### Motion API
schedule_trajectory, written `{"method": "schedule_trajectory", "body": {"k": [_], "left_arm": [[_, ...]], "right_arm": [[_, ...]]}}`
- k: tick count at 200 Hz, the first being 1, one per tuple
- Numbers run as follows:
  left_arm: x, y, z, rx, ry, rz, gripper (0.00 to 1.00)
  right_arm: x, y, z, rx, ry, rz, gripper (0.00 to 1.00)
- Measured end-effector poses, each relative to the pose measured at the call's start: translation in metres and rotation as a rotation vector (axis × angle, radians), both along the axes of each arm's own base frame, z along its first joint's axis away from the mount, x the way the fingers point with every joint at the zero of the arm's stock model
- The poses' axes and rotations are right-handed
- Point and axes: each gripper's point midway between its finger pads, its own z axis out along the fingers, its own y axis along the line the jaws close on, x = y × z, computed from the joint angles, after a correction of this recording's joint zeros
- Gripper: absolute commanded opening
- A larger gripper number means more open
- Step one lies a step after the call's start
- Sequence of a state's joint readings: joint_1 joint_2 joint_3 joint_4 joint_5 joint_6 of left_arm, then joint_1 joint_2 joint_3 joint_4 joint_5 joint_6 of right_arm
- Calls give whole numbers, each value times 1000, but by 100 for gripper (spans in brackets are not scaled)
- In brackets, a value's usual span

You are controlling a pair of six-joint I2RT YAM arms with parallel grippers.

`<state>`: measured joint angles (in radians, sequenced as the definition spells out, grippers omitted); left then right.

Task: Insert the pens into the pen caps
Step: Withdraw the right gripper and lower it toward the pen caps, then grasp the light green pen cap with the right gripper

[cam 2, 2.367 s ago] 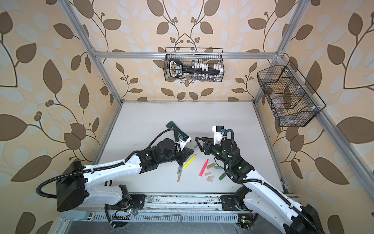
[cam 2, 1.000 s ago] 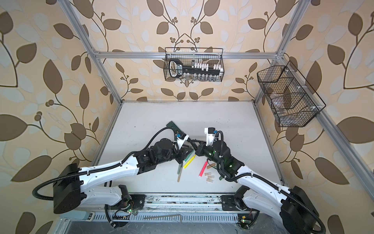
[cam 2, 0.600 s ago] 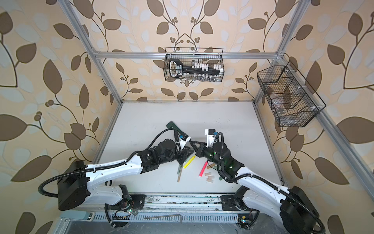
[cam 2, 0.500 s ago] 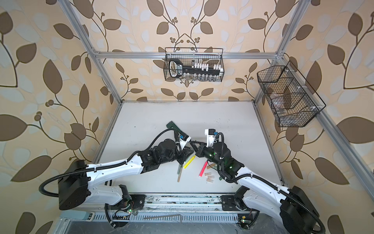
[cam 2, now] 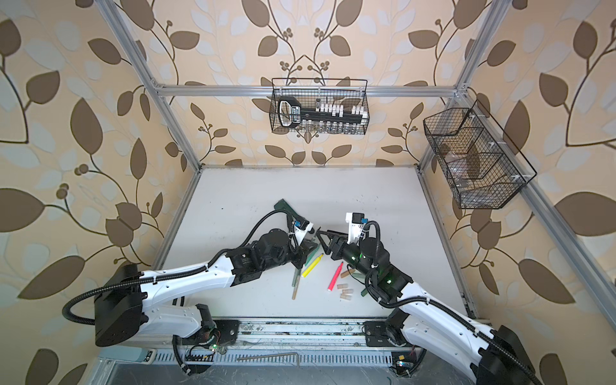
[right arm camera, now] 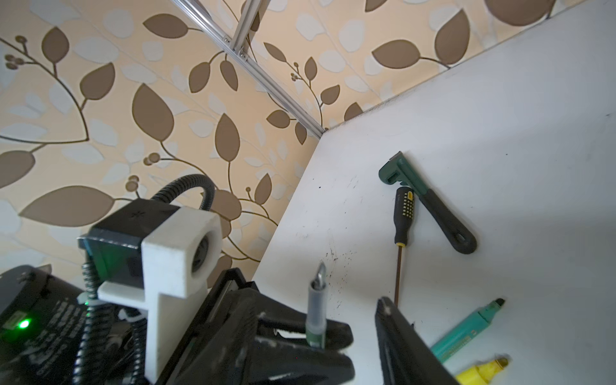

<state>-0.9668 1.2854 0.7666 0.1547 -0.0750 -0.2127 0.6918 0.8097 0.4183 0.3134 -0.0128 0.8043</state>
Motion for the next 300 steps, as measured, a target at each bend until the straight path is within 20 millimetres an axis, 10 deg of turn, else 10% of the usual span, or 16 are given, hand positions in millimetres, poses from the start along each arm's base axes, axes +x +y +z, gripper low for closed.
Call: {"method": "schedule_trajectory", "body": {"k": [76,108,165,236,300], "left_arm": [[50,96,31,-38,-107,432,0],[49,118,23,-66,-115,491,0],[43,106,23,-102,-112,414,0],[24,74,27,-149,-84,203,0],[13,61,24,-152,-65,102,0]], "right_arm": [[4,-71,26,-217,-33,-348,56],[0,-69,10,-276,95,-350,46],[-54,-45,-92,-550,308,-213,44],[-66,-56,-149,-690,417,-232,31],[-86,-61,-162,-745,451,-197,34]]}}
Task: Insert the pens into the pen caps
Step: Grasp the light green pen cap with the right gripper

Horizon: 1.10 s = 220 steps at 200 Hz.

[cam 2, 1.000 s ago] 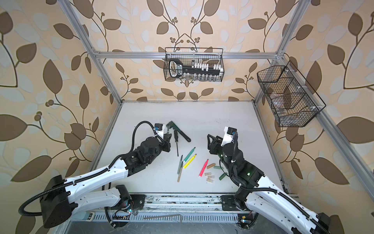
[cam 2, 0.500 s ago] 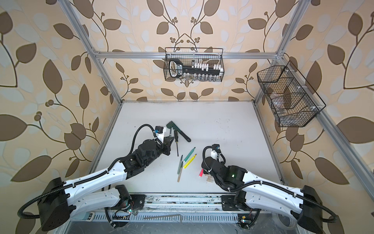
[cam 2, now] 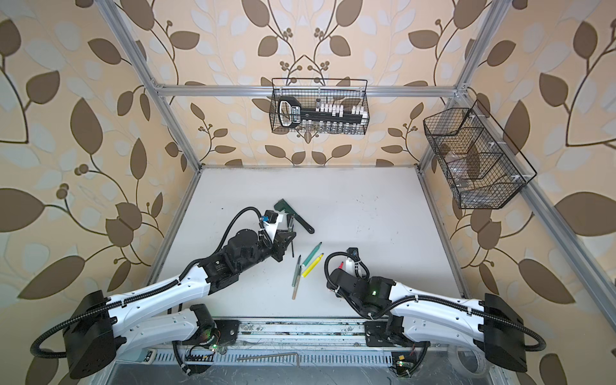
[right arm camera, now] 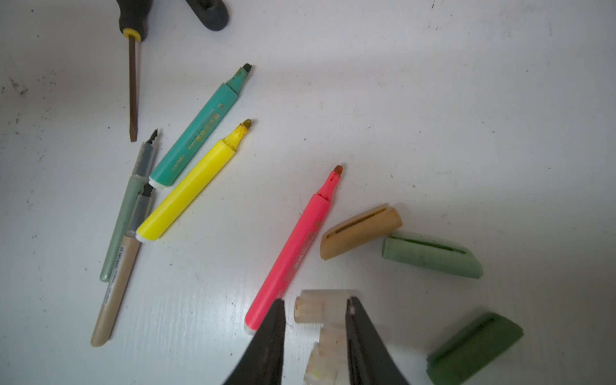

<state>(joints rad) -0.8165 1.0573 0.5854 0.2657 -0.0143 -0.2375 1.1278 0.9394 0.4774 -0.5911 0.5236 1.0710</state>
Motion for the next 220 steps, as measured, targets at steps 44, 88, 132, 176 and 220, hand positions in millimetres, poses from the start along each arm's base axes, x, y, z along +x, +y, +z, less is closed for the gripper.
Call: {"method": "schedule_trajectory", "body": {"k": [44,88,132,176,220], "left_arm": [[-3,-3,0,-4,4,-22,0],[-4,-4,0,-6,7,-33,0],[-5,-5,0,-5,6,-37,0],[-5,-6,0,-3,8,-40,0],[-5,-6,-1,1,10,-43,0]], "right_arm": [[-9,-28,-20,-32,23,-62,41],[-2,-57,-42,-18,55,-170,44],[10,-61,-50,41,74,-212,51],[29,-55,-49,103,50,-228,51],[38,-52,-49,115,36,-230,38]]}}
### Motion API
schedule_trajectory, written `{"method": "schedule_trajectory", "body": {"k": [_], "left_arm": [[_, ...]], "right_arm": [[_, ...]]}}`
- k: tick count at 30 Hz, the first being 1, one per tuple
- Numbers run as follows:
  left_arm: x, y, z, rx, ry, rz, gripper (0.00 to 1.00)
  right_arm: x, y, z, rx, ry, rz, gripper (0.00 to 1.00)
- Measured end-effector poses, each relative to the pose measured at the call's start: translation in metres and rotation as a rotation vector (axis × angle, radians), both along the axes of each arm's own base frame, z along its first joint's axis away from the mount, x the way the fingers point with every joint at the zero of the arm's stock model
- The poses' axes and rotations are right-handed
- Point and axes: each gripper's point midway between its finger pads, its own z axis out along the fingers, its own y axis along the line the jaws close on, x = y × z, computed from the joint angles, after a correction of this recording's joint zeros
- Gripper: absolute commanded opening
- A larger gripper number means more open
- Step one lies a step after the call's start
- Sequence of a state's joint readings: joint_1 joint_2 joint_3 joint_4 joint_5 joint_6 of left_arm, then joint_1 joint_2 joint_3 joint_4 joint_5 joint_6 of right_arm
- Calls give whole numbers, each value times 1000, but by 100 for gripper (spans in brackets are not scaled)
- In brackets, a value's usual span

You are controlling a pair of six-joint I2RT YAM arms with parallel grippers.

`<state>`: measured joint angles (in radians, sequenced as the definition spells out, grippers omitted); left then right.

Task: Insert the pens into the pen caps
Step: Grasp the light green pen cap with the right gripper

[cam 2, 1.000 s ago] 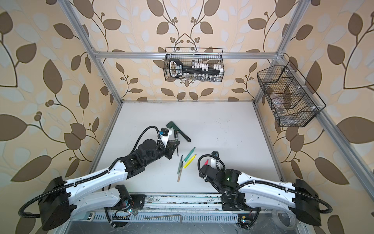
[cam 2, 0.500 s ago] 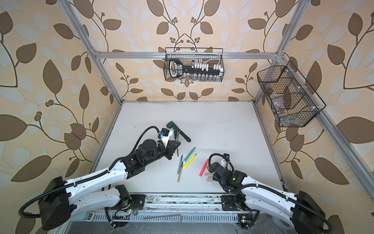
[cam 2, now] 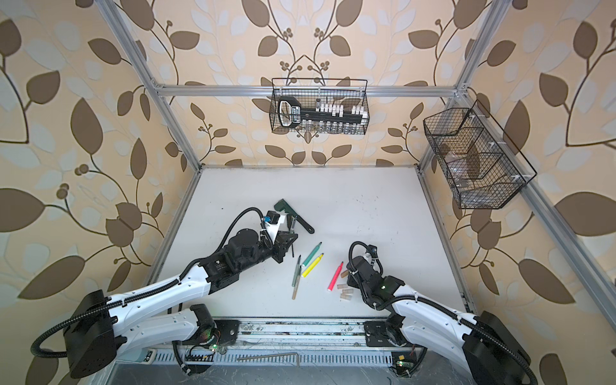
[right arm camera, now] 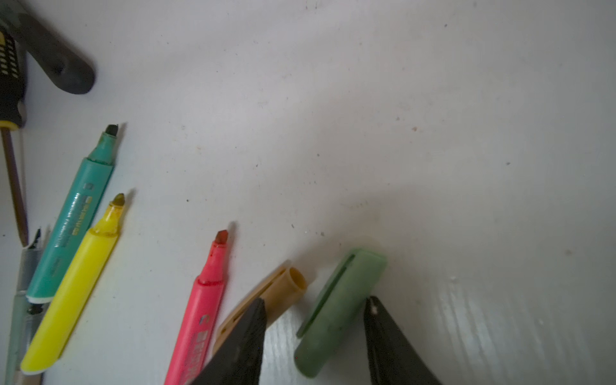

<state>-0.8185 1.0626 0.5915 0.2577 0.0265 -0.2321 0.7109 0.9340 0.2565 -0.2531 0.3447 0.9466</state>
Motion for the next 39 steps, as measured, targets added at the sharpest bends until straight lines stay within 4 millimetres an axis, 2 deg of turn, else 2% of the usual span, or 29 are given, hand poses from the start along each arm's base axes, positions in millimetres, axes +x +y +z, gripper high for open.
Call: {"method": "schedule_trajectory", "body": {"k": [3,7,17,23,32,39], "left_arm": [[0,0,0,3,-3,-2,0],[0,0,0,9,-10,-5,0],[-4,-3,1,12,-15,-20,0],[-4,-3,1,12,-16,-21,0],[-6,-4,0,16,-15,-28,0],[-6,-5,1,16,-17,-29,0]], "right_arm": [[2,-1,-2,-17,1,0,30],[3,0,-3,-29,6,4,24],[0,-4,-3,-50,21,4,21],[4,-2,1,-53,16,-6,5],[8,0,0,-82,28,-1,4],[14,7,0,-129,48,7,7]]}}
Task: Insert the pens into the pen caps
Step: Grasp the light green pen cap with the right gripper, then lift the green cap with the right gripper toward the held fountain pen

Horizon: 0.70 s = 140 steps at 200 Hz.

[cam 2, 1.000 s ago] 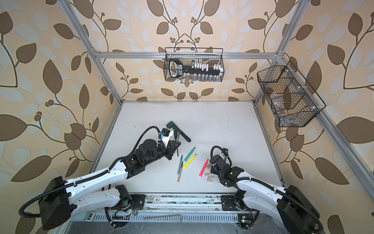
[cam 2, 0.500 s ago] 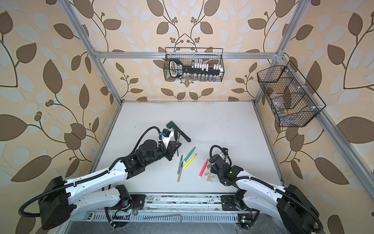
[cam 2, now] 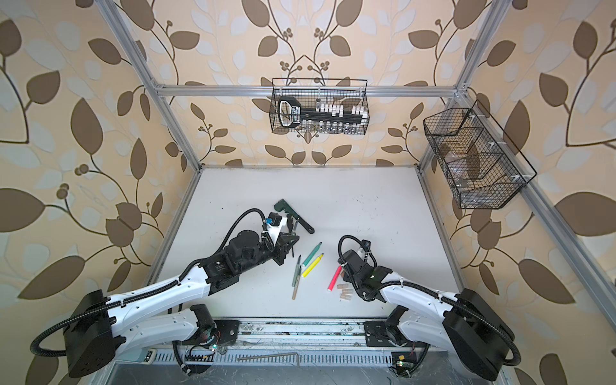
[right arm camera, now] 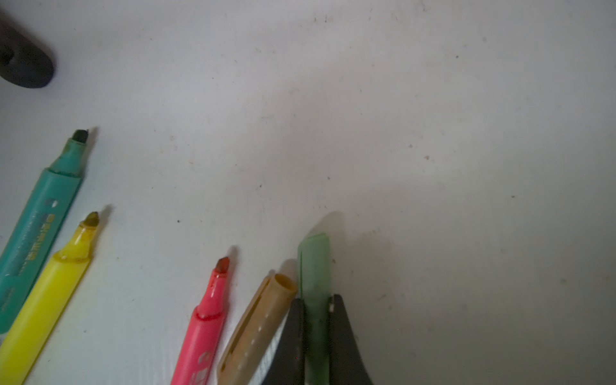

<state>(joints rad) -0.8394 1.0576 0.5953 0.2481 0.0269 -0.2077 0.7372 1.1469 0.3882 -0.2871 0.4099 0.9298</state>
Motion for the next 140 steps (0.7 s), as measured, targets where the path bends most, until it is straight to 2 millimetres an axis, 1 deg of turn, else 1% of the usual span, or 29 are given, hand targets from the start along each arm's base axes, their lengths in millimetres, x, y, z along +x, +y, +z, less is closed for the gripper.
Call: {"method": "schedule_trajectory", "body": {"k": [22,35,57,74,86,113,124,140], "left_arm": [[0,0,0,1,1,0,0],[0,0,-1,3,2,0,0],[-2,-1,-1,3,3,-5,0],[-2,-1,-1,3,2,-7,0],[-2,-1,0,2,1,-7,0],[-2,-1,1,0,-1,-7,0],[-2,-1,1,0,-1,-7,0],[-2,-1,2,-2,-3,-7,0]], "right_arm": [[7,5,0,-16,2,-2,2],[12,8,0,-23,-1,-5,2],[18,11,0,-39,-9,-7,10],[22,14,-1,-50,-14,-8,12],[25,16,-1,-54,-18,-10,16],[24,16,-6,-72,-9,-4,23],[25,17,-6,-78,-9,2,23],[27,18,-6,-85,-12,1,19]]}}
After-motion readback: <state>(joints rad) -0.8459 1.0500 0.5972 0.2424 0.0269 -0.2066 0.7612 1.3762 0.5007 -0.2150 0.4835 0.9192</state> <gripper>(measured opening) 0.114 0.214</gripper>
